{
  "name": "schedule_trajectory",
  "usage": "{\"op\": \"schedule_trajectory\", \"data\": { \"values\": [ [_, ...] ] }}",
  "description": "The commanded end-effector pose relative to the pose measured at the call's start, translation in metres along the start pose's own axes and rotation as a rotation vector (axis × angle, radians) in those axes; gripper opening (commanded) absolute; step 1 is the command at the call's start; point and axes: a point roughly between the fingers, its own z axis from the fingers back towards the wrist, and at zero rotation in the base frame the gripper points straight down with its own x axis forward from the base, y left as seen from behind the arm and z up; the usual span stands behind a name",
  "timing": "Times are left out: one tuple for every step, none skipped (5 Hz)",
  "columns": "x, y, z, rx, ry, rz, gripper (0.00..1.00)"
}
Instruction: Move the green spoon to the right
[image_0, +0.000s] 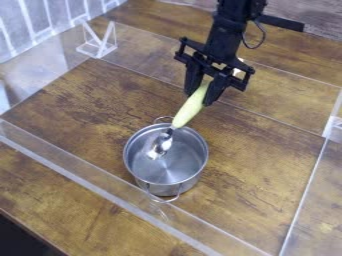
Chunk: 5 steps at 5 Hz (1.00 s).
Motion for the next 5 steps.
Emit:
{"op": "schedule_trajectory", "data": {
  "values": [
    [0.0, -0.006, 0.028, 0.005, -0.065, -0.015, 0.0],
    [0.007, -0.003, 0.018, 0.011, -0.054, -0.012, 0.0],
    [0.015, 0.001, 0.01, 0.023, -0.042, -0.004, 0.0],
    [0.012, -0.007, 0.007, 0.025, -0.025, 0.037, 0.0],
    [0.01, -0.013, 0.005, 0.022, -0.006, 0.077, 0.0]
  ]
}}
